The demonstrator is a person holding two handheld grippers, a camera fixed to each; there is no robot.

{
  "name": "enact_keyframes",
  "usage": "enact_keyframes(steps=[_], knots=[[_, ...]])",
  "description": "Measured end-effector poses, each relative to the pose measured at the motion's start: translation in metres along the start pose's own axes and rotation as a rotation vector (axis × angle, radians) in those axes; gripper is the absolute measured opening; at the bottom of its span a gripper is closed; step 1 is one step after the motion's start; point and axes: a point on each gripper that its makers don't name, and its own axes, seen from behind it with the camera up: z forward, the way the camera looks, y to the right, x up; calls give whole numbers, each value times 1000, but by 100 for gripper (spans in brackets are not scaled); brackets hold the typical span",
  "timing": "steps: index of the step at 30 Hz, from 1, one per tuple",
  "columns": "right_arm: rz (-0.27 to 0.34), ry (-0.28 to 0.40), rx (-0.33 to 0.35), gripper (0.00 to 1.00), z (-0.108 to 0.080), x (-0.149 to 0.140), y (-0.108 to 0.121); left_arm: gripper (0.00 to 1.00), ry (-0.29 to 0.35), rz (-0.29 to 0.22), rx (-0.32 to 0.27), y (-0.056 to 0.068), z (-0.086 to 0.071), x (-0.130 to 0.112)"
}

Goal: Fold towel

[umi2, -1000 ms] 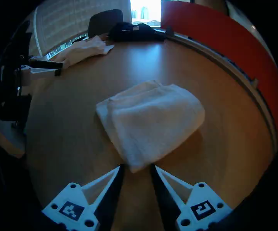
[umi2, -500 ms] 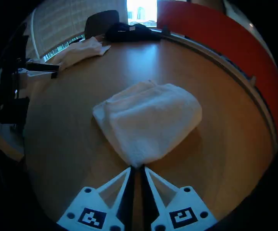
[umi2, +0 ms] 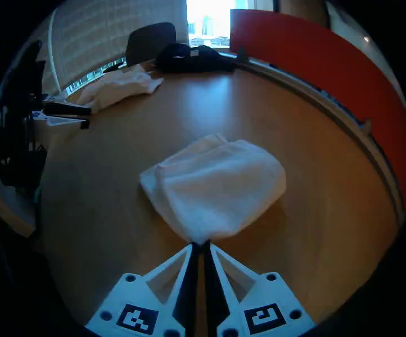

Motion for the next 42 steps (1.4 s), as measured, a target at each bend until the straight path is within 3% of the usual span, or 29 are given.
enact_keyframes(steps=[13,21,42], knots=[[-100,131,3,6,-40,84,10,77,6,3,-2,4,-1,1],[-123,193,9,6,-66,121,19,77,11,6,-5,7,-2,3],[-126,208,23,6,-108,132,33,77,12,14,-13,13,-7,4]])
